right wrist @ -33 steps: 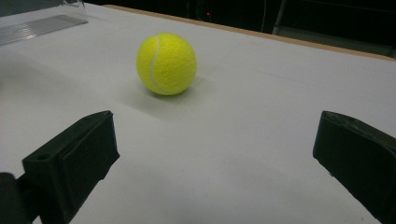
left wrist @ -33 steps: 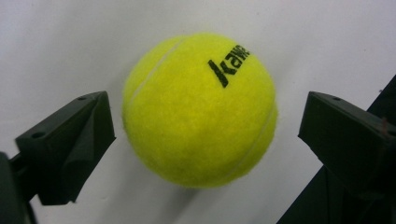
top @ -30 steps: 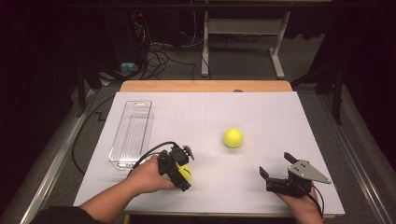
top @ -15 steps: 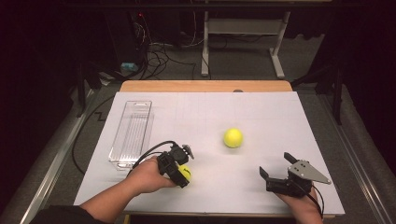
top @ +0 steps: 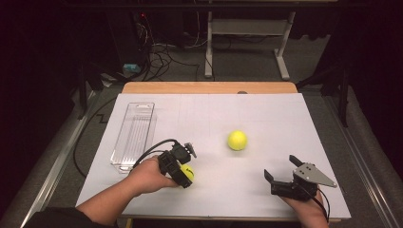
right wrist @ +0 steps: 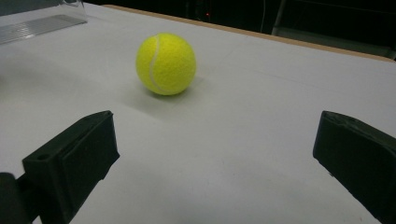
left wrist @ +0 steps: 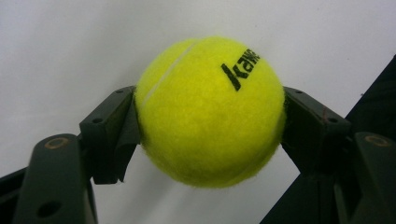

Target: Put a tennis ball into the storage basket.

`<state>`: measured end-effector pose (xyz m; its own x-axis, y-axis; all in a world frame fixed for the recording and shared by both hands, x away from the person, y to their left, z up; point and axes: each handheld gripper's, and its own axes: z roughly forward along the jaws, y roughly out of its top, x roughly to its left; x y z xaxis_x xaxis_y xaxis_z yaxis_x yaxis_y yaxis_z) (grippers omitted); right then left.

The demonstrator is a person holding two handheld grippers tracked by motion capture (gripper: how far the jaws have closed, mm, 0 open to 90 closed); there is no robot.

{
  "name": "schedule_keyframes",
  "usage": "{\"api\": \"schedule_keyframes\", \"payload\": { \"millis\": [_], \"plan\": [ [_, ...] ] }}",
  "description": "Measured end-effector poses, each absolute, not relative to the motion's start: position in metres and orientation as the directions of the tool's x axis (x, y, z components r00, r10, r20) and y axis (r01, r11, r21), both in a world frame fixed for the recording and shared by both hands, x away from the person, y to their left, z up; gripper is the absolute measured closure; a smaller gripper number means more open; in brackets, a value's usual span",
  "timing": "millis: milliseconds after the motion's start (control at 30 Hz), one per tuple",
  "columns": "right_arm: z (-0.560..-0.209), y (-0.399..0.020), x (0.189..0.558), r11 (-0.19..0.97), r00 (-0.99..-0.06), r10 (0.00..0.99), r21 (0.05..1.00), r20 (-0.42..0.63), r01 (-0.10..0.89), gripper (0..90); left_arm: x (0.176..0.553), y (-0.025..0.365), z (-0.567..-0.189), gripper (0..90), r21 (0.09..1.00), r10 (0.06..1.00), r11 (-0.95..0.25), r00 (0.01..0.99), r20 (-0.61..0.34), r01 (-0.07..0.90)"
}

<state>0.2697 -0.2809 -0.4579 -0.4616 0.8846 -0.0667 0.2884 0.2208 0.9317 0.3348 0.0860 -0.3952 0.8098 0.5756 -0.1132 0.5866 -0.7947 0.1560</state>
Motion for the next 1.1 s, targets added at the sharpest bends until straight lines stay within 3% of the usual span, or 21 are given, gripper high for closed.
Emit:
{"api": "schedule_keyframes", "payload": {
  "millis": [1100],
  "plan": [
    [-0.458, -0.281, 0.269, 0.220, -0.460, 0.885, 0.931, -0.066, 0.291, 0.1, 0.379, 0.140, -0.327, 26.5, 0.183, 0.694, -0.696, 0.716, -0.077, 0.694]
  ]
}}
